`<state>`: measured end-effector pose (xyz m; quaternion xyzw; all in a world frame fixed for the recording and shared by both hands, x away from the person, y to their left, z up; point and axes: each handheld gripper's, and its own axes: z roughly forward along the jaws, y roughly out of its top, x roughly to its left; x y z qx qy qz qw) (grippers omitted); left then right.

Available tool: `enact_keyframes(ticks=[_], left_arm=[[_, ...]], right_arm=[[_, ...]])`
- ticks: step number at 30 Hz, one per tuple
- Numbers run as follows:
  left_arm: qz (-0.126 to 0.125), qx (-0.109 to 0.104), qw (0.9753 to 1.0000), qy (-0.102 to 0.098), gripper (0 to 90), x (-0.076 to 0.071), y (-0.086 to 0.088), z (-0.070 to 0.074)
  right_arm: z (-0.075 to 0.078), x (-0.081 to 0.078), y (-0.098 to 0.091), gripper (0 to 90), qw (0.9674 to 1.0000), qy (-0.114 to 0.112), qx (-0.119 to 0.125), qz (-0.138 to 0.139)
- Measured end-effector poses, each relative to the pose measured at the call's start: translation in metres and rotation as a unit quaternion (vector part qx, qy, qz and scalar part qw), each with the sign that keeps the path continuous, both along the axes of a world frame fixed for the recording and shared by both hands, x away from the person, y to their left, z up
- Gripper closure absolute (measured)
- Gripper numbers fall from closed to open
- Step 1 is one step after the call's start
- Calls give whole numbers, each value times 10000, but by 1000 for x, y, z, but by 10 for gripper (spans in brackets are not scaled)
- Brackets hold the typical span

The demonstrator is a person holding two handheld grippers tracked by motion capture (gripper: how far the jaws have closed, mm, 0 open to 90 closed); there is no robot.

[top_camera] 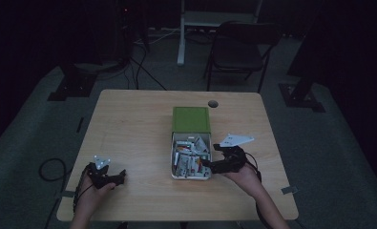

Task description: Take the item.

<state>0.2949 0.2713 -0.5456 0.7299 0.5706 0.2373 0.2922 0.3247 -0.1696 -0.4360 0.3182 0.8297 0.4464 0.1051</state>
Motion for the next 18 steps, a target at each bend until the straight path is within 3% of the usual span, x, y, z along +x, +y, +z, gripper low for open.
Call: enact_keyframes(ticks=[14, 18], left_arm=[[5, -8, 10000, -5, 79, 0, 0, 0], [6, -9, 10000, -6, 79, 0, 0, 0]], right_arm=[[-2, -2, 37, 231, 9990, 3, 57, 433], [-7, -1, 45, 306, 9990, 50, -22, 441]])
